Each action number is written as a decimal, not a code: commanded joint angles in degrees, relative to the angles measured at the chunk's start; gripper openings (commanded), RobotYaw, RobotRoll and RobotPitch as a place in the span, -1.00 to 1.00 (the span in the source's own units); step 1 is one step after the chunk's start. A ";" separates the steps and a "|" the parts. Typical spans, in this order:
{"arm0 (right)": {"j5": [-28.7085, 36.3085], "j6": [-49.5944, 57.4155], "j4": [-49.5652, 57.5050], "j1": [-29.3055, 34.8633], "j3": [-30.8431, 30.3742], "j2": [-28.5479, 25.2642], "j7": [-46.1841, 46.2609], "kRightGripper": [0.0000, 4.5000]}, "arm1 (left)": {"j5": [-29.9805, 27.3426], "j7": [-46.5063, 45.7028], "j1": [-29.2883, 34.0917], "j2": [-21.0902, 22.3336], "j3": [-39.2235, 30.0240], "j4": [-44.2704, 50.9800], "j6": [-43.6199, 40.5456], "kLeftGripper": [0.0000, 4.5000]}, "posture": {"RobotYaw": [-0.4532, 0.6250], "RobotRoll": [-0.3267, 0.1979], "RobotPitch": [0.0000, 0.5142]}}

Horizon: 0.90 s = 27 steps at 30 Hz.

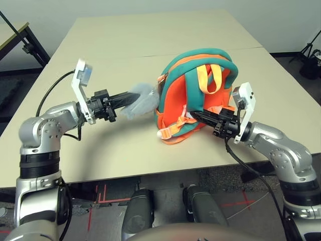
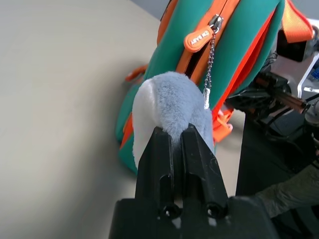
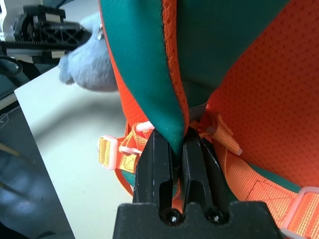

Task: Put the pencil case into the backpack and zip it.

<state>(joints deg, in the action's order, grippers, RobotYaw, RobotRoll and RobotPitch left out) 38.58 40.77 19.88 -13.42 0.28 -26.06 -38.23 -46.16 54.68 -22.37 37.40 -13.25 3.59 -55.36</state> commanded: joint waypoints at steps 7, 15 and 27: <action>-1.14 0.31 -1.18 -0.47 -1.02 -0.10 -0.79 -1.00 | 2.34 -0.12 4.76 3.54 3.63 0.33 -1.04 -0.99 | -0.37 0.25 -0.63; -1.21 0.39 -1.14 -0.49 -0.90 -0.23 -1.02 -1.00 | 4.10 -0.36 6.04 4.72 5.16 -0.17 -0.98 -0.99 | -0.37 0.25 -0.63; 0.09 2.70 -0.41 -1.34 -1.15 -5.12 -6.35 -0.40 | 1.94 2.40 5.76 12.02 1.91 1.41 -4.07 0.27 | -0.35 0.25 -0.65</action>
<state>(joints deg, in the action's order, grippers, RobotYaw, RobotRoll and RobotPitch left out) 38.30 42.12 19.69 -14.42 -0.08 -29.67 -42.94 -43.62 56.19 -16.86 47.93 -10.11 3.89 -58.60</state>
